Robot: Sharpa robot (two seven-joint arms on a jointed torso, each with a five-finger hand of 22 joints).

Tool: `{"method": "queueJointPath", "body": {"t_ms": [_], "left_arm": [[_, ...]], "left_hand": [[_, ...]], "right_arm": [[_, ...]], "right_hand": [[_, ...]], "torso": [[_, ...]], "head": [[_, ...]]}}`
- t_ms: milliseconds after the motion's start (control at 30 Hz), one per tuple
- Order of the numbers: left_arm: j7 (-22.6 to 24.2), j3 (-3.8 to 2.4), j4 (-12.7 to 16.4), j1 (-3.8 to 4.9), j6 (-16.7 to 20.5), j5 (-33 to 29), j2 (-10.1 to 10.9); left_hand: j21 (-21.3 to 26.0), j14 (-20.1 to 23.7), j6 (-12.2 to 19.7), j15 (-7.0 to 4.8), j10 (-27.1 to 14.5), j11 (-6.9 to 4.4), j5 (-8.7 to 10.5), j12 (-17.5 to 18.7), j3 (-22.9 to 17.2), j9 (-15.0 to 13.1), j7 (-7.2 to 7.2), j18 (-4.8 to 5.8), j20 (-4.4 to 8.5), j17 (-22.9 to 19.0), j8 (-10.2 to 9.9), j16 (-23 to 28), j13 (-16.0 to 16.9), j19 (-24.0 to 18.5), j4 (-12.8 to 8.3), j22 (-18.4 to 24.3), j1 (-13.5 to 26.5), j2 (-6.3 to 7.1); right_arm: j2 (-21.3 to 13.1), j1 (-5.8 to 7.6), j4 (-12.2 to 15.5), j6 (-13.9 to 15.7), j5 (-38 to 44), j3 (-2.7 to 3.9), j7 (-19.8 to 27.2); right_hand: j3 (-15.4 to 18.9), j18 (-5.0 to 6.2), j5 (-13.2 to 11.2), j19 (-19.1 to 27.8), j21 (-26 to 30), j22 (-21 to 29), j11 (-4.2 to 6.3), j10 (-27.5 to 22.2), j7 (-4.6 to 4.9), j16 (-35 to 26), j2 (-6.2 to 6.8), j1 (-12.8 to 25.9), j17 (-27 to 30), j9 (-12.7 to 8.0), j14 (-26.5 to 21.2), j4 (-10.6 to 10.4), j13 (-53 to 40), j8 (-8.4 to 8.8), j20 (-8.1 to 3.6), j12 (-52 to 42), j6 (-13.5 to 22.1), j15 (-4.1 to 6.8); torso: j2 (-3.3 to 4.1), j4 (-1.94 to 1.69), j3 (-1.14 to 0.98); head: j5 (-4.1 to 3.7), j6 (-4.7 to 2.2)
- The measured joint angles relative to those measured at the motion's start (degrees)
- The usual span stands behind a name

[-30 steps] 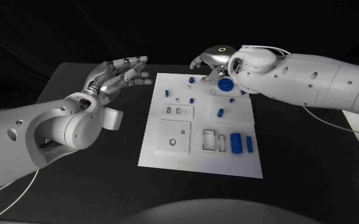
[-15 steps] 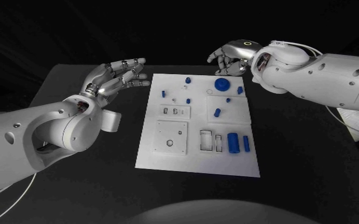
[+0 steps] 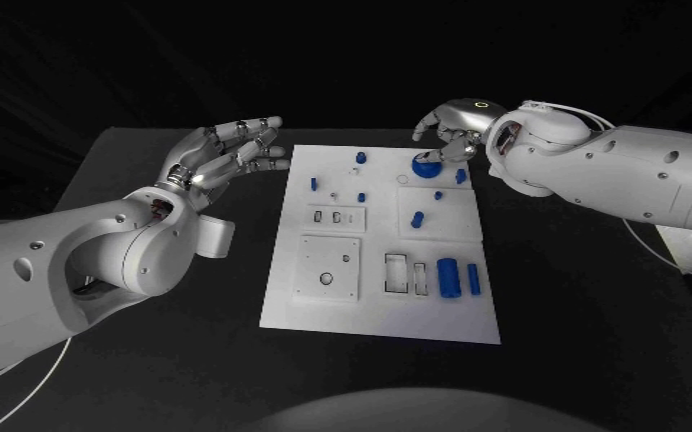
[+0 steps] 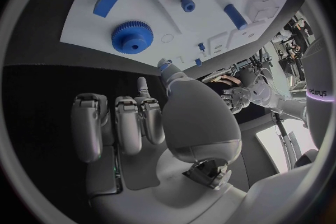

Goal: Assemble the parts on the task board

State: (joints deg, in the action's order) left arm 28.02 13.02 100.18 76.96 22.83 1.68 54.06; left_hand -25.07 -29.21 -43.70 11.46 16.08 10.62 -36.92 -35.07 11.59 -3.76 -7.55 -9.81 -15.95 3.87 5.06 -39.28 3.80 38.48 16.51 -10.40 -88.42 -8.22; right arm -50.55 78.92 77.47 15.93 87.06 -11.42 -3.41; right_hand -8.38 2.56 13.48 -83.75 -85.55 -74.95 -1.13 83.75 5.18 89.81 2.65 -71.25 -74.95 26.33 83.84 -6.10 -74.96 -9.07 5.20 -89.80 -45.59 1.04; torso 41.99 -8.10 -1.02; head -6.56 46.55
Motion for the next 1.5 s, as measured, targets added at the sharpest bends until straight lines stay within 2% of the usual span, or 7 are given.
{"method": "queueJointPath", "body": {"t_ms": [67,233,400,667,1100,1167,1500], "left_arm": [[0.0,0.0,-0.1,-0.02,-0.1,0.0,0.0],[0.0,0.0,-0.2,-0.04,-0.2,0.0,-0.1],[0.0,0.0,-0.3,-0.07,-0.4,0.0,-0.1],[0.0,0.0,-0.4,-0.08,-0.6,0.0,-0.2],[-0.1,0.0,-0.6,-0.11,-0.9,0.0,-0.3],[-0.1,0.0,-0.6,-0.11,-0.9,0.1,-0.3],[-0.1,0.0,-0.7,-0.14,-1.0,0.1,-0.4]], "left_hand": [[0.0,0.0,0.0,0.0,0.0,0.0,0.0,0.0,0.0,0.0,0.0,0.0,0.0,0.0,0.0,0.0,0.0,0.0,0.0,0.0,0.0,0.0],[0.0,0.0,0.0,0.0,0.0,0.0,0.0,0.0,0.0,0.0,0.0,0.0,0.2,0.0,0.0,0.0,0.0,-0.2,0.0,0.0,0.0,0.0],[0.0,0.0,0.2,0.0,0.0,0.0,0.0,0.0,-0.2,0.0,-0.21,0.0,-0.01,0.0,0.0,0.0,0.0,-0.4,0.2,0.1,-0.2,-0.16],[0.0,0.0,0.2,0.0,0.0,0.0,0.0,0.0,-0.2,0.0,-0.21,0.0,-0.01,0.0,0.0,0.0,0.0,-0.4,0.2,0.1,-0.2,-0.22],[0.0,0.0,0.2,0.0,0.0,0.0,0.0,0.0,-0.2,0.0,-0.21,0.0,0.0,0.0,0.0,0.0,0.0,-0.4,0.2,0.1,-0.2,-0.22],[0.0,0.0,0.2,0.0,0.0,0.0,0.0,0.0,-0.2,0.0,-0.21,0.61,-0.01,0.0,0.0,0.0,0.0,-0.4,0.2,0.1,-0.2,-0.22],[0.0,0.0,0.2,0.0,0.0,-0.01,0.0,0.0,-0.2,0.0,-0.21,0.6,0.0,0.0,0.0,0.0,0.0,-0.4,0.2,0.0,-0.2,-0.22]], "right_arm": [[0.1,-0.27,0.0,0.0,0.2,0.0,-0.2],[0.0,-0.53,-0.1,0.0,0.6,-0.02,-0.7],[-0.1,-0.77,-0.1,-0.2,1.3,-0.01,-1.4],[-0.4,-1.0,0.0,-1.1,2.3,0.0,-2.4],[-0.8,-1.58,-0.2,-2.8,3.0,0.0,-3.6],[-0.7,-1.71,-0.3,-3.0,3.0,0.0,-3.7],[0.1,-2.2,-1.2,-3.6,3.1,0.01,-4.0]], "right_hand": [[0.0,-0.9,1.8,0.0,-1.0,0.0,0.0,0.0,0.2,0.0,0.0,0.0,0.0,0.9,0.0,0.0,0.0,0.0,0.0,0.0,0.3,0.0],[0.0,-0.9,6.5,0.0,-1.9,0.0,0.0,0.0,0.25,0.0,0.0,0.0,0.0,3.1,0.0,0.0,0.0,-0.49,0.01,0.0,2.3,0.0],[-0.3,-0.9,9.7,0.0,-2.6,0.0,-0.03,0.0,0.54,0.0,0.69,0.2,0.0,7.2,0.0,0.3,0.0,-2.19,0.01,0.0,4.5,0.0],[-0.3,-0.9,9.8,-0.1,-2.6,0.0,-0.21,0.2,0.95,0.0,0.99,0.5,0.0,12.3,0.0,0.3,0.0,-3.1,0.14,0.0,8.3,0.0],[-0.6,-0.9,10.3,-0.2,-2.6,0.0,-0.21,0.2,0.91,0.0,1.22,0.7,0.0,15.4,0.0,0.2,0.0,-4.9,0.22,0.0,8.9,0.0],[-1.0,-0.89,10.7,-0.2,-2.6,0.0,-0.21,0.2,1.07,0.0,1.22,0.7,0.0,15.8,0.0,0.3,0.0,-4.9,0.22,0.0,8.7,0.0],[-1.4,-0.89,11.7,-0.2,-2.6,0.0,-0.41,0.4,1.12,0.0,1.22,0.7,0.0,16.0,0.0,0.4,0.0,-4.89,0.22,0.0,8.3,0.0]], "torso": [[0.0,0.0,0.0],[-0.01,0.0,0.05],[-0.01,0.0,0.07],[0.0,0.0,0.07],[0.03,0.04,0.05],[0.03,0.05,0.04],[0.01,-0.03,0.0]], "head": [[0.0,-0.05],[-0.05,-0.13],[-0.06,-0.2],[-0.1,-0.38],[-0.13,-0.47],[-0.12,-0.47],[-0.18,-0.32]]}}
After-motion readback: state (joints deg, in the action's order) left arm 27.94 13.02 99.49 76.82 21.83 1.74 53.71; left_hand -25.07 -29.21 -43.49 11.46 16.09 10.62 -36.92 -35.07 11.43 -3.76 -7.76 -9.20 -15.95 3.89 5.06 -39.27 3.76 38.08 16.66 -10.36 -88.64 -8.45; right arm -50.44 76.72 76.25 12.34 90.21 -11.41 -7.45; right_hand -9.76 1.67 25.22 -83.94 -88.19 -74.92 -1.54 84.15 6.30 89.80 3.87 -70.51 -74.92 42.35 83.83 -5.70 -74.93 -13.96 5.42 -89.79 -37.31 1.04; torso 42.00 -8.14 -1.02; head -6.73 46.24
